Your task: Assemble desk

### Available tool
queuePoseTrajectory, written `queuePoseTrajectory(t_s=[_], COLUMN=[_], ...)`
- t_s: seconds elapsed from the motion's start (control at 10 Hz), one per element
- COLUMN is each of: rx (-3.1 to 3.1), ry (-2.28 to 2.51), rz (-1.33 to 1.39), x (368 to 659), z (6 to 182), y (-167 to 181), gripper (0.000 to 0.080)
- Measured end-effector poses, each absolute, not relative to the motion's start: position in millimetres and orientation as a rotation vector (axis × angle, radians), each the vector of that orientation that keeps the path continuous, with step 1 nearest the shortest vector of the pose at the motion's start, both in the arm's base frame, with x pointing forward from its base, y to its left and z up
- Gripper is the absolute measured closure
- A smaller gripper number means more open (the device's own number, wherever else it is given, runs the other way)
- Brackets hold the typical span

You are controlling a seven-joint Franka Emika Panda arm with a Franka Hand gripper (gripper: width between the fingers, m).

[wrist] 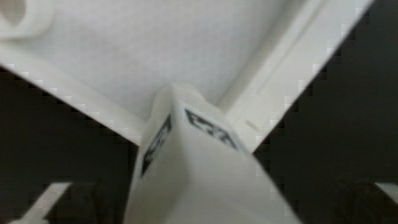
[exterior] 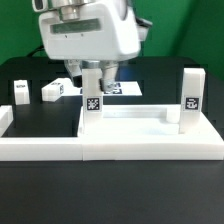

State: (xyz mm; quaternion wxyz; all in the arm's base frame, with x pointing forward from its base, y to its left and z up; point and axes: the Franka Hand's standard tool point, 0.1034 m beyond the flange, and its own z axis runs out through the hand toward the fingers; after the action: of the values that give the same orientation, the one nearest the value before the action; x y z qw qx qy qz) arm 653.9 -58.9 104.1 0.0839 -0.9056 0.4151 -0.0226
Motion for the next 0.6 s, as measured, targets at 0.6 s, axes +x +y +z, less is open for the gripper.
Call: queuePoseTrajectory(t_s=[0.6], rx=[-3.024], ry=[0.183], rz=[-0.079], x=[648.7], z=[101.4], y=[-57.5], gripper=[0.0151])
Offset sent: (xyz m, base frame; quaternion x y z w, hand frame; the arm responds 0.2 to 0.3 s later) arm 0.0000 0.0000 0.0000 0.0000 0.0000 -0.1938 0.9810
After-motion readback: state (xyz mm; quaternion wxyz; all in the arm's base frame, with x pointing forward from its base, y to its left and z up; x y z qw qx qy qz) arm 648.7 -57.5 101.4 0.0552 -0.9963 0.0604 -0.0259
